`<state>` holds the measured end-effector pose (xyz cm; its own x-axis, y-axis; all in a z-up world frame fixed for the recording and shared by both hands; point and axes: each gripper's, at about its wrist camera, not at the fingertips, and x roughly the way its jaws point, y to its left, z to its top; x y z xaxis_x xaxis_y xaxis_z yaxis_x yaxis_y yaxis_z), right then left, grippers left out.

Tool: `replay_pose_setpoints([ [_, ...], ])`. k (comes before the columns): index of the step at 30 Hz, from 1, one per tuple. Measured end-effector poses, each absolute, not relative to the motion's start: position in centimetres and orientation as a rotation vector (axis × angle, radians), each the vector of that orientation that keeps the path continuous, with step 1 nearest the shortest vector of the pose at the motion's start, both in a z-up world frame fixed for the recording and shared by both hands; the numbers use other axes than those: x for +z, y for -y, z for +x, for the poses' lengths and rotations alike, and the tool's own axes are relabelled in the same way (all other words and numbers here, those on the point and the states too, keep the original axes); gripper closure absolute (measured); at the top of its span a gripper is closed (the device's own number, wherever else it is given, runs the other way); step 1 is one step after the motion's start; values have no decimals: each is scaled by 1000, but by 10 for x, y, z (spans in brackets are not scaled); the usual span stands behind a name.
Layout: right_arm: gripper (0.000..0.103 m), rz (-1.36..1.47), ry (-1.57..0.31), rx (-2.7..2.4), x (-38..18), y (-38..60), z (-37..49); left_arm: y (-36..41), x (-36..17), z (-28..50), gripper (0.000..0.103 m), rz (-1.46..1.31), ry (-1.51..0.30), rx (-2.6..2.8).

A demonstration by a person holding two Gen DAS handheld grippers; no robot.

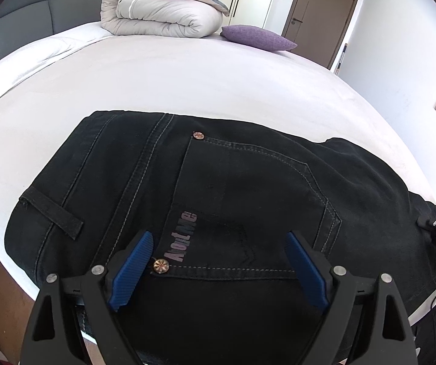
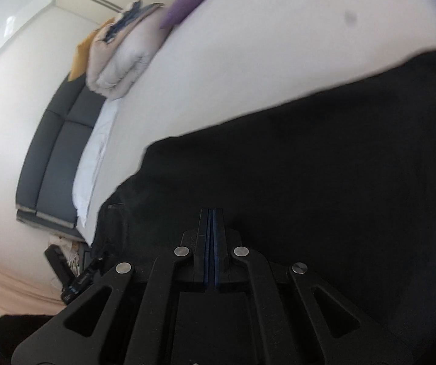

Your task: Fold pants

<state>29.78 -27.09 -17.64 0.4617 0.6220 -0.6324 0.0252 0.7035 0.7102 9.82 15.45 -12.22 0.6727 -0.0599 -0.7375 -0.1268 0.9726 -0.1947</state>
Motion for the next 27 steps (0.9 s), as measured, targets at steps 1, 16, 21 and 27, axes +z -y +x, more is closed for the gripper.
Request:
replay_pose_setpoints([
  [1, 103, 783, -1042, 374, -192, 290, 298, -154, -122, 98, 13, -238, -833, 40],
  [16, 103, 802, -783, 61, -196, 462, 252, -70, -77, 137, 14, -293, -706, -198],
  [21, 103, 839, -792, 79, -197, 453, 255, -22, -112, 205, 43, -218, -859, -335],
  [27, 103, 835, -792, 80, -197, 463, 224, -82, -136, 242, 98, -311, -943, -358],
])
